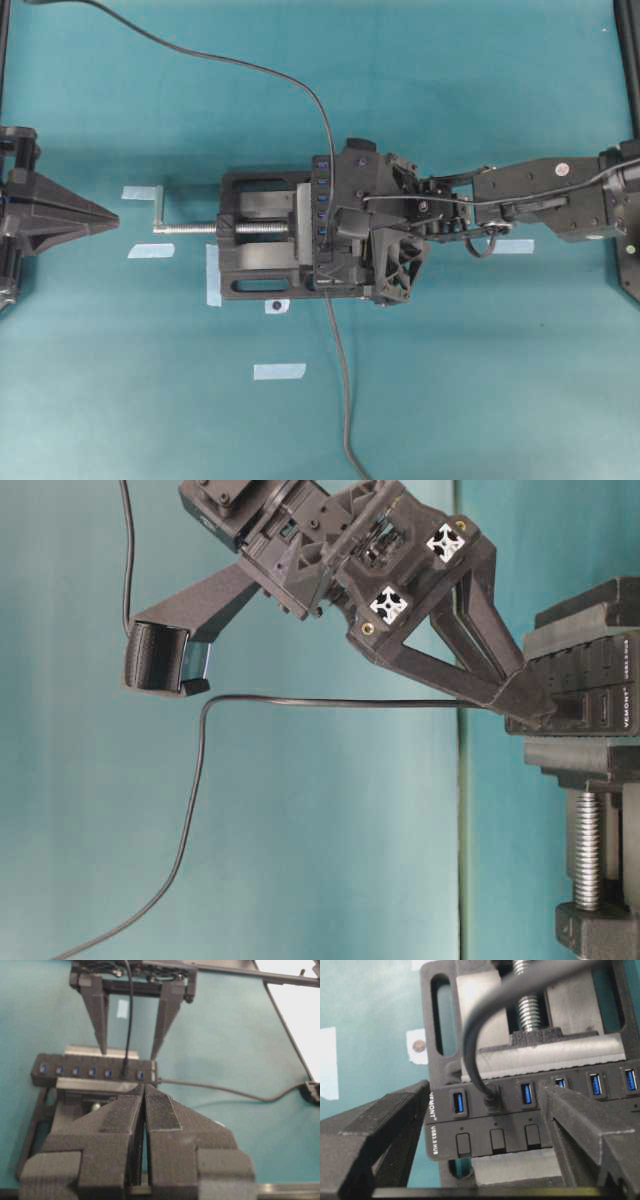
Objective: Insert the USB into the second port from the front of the fixed hub.
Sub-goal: 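Push the USB plug into the aligned hub port with the right gripper, then open the right gripper to release the inserted cable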
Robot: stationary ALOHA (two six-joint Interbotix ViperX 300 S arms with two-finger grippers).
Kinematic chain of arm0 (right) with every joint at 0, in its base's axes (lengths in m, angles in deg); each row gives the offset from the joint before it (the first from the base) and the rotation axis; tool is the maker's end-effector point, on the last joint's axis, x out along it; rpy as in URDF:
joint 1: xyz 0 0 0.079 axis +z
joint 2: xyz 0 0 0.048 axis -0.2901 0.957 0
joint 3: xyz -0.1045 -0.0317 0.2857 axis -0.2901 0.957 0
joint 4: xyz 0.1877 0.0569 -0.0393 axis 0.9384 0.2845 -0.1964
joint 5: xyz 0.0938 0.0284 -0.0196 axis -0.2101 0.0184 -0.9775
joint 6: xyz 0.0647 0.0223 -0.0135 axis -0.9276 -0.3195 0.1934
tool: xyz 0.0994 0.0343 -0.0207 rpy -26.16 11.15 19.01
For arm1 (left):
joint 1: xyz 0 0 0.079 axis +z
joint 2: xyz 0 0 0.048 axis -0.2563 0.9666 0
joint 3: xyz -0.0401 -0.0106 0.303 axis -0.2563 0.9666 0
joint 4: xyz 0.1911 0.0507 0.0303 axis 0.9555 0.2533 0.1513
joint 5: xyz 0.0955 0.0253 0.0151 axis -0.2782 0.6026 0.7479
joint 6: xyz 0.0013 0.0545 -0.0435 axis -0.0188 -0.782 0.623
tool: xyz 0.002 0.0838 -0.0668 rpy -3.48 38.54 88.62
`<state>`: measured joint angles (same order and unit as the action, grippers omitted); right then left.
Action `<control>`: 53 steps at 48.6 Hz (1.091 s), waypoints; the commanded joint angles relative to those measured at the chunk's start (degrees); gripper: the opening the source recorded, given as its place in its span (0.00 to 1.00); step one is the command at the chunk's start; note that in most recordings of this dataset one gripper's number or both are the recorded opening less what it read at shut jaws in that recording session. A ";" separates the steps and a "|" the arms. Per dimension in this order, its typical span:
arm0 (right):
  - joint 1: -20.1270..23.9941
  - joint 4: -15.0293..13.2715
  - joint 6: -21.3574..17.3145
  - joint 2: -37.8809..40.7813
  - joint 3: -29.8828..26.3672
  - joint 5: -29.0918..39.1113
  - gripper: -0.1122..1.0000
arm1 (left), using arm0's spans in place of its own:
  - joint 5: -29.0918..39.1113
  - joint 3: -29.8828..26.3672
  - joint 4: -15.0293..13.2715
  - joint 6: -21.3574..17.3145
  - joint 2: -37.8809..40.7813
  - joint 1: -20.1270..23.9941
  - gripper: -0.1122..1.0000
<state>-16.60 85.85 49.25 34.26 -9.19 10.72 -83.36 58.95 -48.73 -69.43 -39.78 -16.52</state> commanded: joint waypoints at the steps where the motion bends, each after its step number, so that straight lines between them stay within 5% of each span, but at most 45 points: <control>1: -0.09 -0.09 -0.44 -1.76 -0.70 -0.35 0.91 | -0.26 -0.62 0.09 0.09 0.35 0.09 0.10; 22: -0.09 -0.09 -0.44 -4.83 0.79 0.00 0.91 | -0.26 -0.62 0.09 0.00 0.26 0.09 0.10; 53: -0.09 -0.09 -0.53 -21.45 10.90 -0.35 0.91 | -0.26 0.09 0.18 0.00 0.26 0.09 0.10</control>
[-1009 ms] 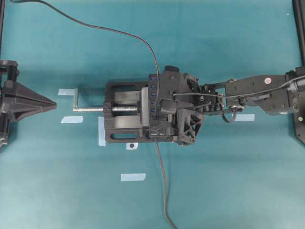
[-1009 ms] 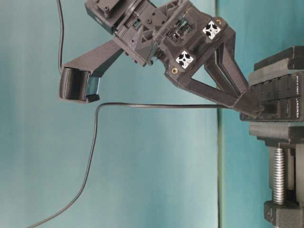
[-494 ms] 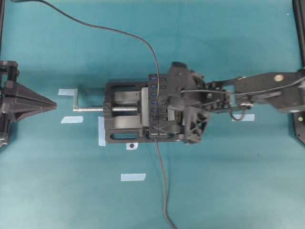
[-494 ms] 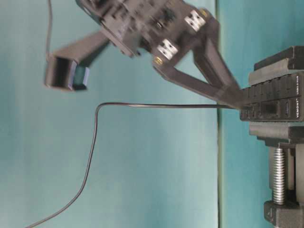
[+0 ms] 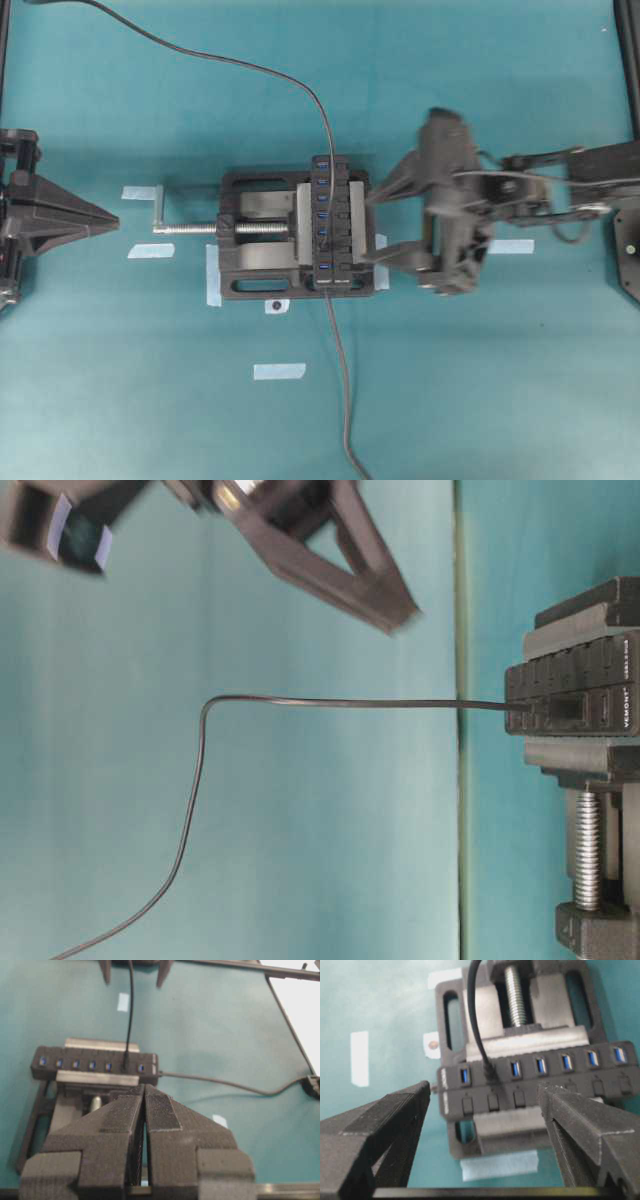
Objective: Insert the USB into the second port from the front of the fixed hub.
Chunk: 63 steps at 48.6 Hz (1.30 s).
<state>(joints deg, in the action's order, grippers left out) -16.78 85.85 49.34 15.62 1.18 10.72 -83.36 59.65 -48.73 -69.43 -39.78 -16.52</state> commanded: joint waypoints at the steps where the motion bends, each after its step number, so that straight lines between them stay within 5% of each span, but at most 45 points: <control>1: 0.09 -0.09 -0.62 -3.25 0.88 -0.35 0.91 | -0.26 -0.70 0.18 0.00 0.26 0.09 0.10; 63: 0.26 -0.09 -0.53 -7.91 5.63 -0.35 0.91 | -0.26 -0.26 0.09 0.09 0.26 0.09 0.10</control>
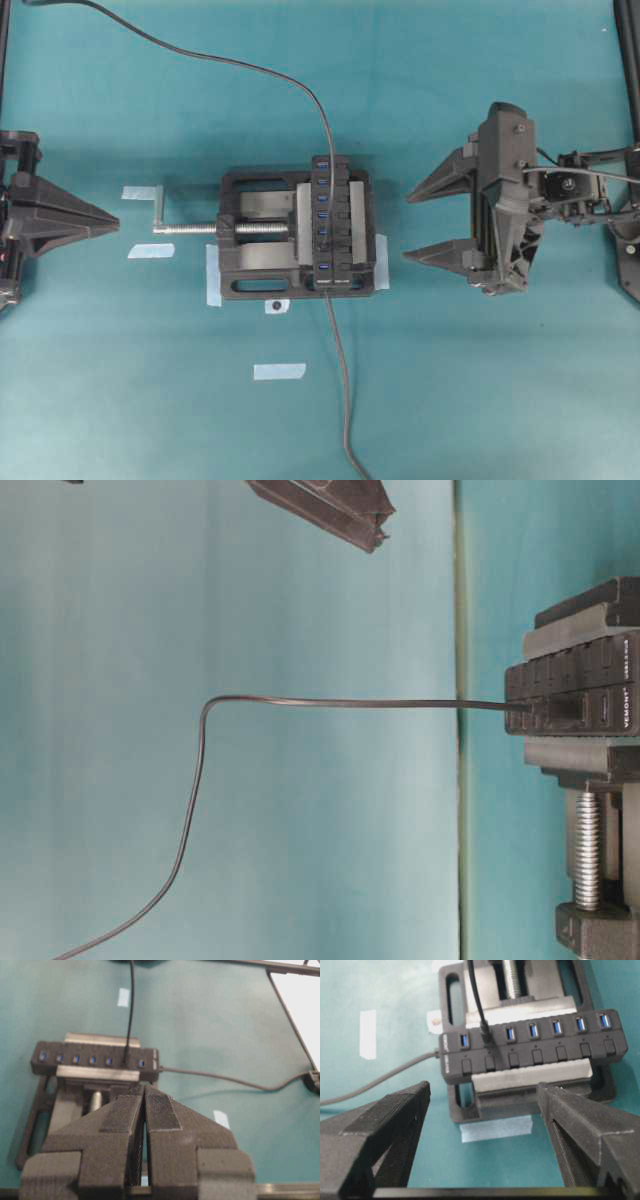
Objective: Insert the USB into the second port from the front of the fixed hub.
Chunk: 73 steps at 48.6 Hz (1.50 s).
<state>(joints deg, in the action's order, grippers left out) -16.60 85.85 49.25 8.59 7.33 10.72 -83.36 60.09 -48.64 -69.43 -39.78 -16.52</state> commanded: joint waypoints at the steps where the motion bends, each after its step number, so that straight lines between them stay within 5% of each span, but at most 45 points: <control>1: 0.18 -0.09 -0.44 -0.79 -0.44 -0.35 0.91 | -0.26 -0.70 0.09 0.09 0.26 0.09 0.10; 73: 0.97 -0.09 -0.26 5.98 -3.16 -3.78 0.91 | -0.26 -0.70 0.00 0.09 0.26 0.09 0.10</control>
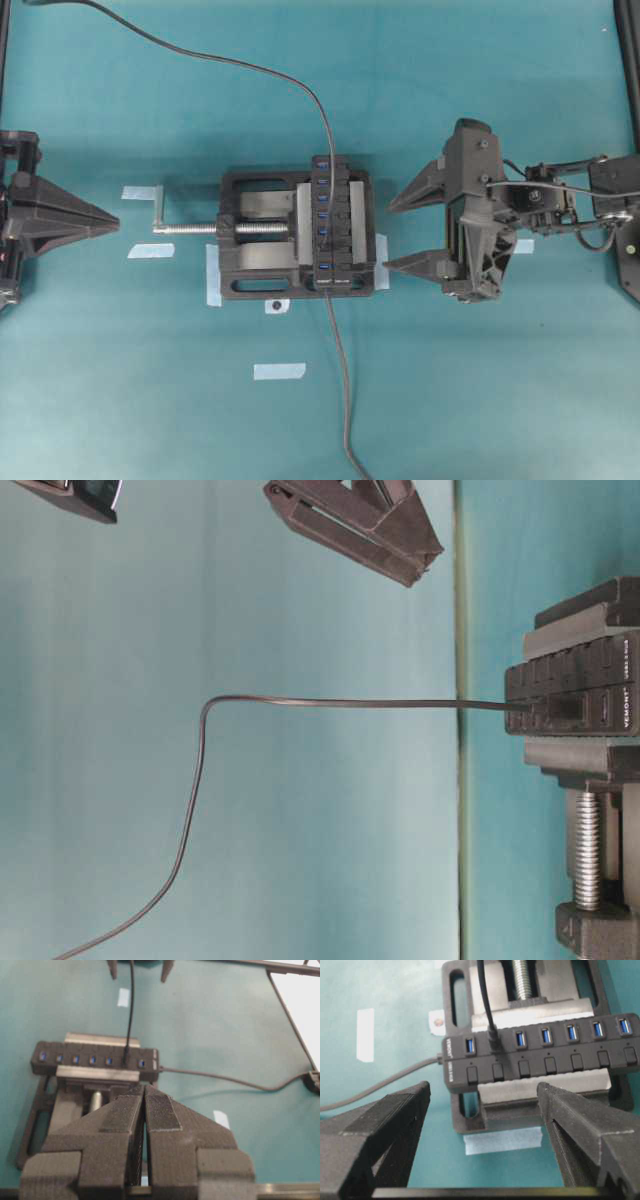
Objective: Insert the USB into the second port from the front of the fixed hub.
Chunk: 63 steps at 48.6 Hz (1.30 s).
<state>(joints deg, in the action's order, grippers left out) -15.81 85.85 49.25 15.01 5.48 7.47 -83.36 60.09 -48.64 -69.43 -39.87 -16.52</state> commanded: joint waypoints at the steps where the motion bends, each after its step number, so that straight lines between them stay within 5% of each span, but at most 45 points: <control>1: 0.18 -0.09 -0.26 -0.44 -1.32 -0.53 0.91 | -0.26 -0.70 0.09 0.09 0.35 0.09 0.10; 63: 0.18 -0.09 -0.35 -0.35 -1.14 -1.58 0.91 | -0.26 -0.26 0.00 0.09 0.18 0.09 0.10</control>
<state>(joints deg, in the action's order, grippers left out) -15.81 85.85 49.25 15.10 5.48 6.41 -83.36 60.44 -48.73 -69.43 -39.96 -16.52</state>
